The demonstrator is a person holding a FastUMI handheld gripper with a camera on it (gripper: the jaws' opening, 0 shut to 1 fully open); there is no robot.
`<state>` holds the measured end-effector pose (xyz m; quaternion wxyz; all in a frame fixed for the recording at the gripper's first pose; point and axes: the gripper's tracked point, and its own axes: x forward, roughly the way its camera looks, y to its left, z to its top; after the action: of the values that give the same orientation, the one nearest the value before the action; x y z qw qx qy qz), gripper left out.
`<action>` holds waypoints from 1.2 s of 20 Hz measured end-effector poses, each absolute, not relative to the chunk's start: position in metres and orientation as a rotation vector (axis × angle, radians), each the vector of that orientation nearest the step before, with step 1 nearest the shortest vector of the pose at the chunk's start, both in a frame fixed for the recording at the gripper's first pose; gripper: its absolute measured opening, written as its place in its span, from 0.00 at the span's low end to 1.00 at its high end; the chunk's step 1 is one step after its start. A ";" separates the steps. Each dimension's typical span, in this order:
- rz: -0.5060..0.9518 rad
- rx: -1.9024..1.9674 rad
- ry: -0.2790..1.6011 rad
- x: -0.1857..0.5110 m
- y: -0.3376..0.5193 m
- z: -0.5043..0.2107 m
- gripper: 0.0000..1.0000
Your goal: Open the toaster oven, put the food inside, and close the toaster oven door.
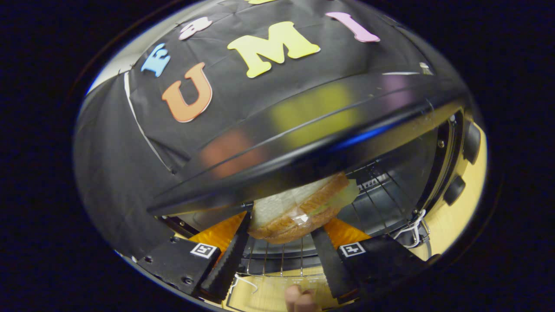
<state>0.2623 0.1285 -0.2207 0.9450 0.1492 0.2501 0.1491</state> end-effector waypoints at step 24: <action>0.130 0.023 0.740 0.078 0.061 -0.249 0.96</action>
<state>0.0779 0.0607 -0.2490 0.9301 0.0114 0.3616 0.0635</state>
